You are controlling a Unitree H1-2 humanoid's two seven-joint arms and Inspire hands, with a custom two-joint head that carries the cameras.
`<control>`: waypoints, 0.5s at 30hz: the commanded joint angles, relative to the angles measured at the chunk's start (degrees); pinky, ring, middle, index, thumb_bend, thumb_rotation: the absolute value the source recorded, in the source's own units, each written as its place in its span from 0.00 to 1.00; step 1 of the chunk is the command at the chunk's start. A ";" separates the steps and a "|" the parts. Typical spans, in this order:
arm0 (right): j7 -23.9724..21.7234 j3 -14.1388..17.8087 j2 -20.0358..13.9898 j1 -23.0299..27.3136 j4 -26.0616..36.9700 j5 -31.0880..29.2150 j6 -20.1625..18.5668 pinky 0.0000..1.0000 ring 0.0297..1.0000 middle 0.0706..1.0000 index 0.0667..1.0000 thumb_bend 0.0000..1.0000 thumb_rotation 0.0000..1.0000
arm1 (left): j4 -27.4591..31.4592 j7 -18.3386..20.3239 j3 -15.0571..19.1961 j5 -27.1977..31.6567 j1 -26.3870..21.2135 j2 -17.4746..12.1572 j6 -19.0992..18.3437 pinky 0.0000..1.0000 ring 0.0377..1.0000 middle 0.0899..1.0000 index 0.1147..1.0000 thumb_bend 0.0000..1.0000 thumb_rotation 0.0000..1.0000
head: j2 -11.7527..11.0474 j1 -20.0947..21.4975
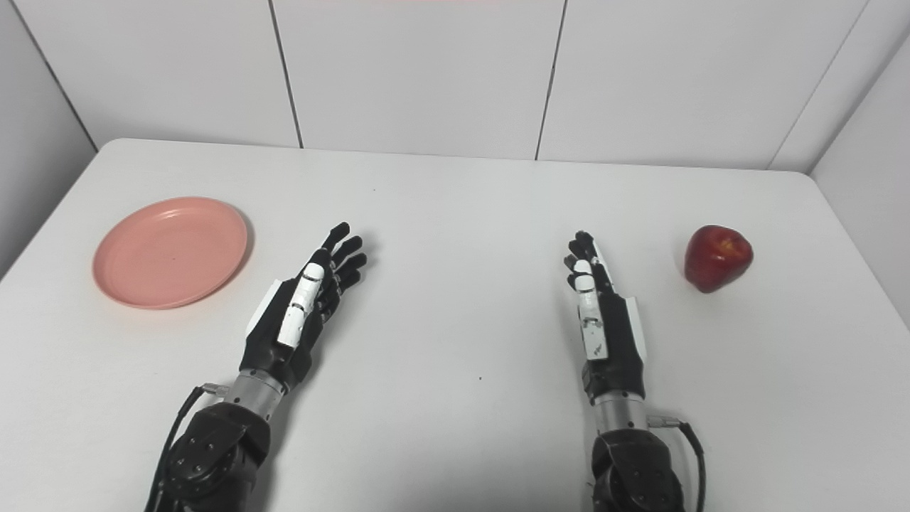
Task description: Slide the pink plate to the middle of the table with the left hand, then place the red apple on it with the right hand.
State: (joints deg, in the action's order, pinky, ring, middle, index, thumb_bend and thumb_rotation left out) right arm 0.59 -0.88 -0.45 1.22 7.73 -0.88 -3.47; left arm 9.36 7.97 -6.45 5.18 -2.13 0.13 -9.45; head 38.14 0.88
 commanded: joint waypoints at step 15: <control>-0.60 0.13 -0.07 1.51 1.40 -0.55 2.99 0.98 0.94 0.94 0.93 0.22 1.00 | 1.92 0.17 -0.12 0.12 -1.02 0.19 0.96 0.96 0.94 0.95 0.94 0.53 0.99 | 0.04 -0.02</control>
State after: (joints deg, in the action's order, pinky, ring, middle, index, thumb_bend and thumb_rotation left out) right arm 0.58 -0.86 -0.44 1.22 7.73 -1.14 -3.46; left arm 9.38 7.97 -6.46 5.22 -2.13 0.13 -9.45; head 38.23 0.88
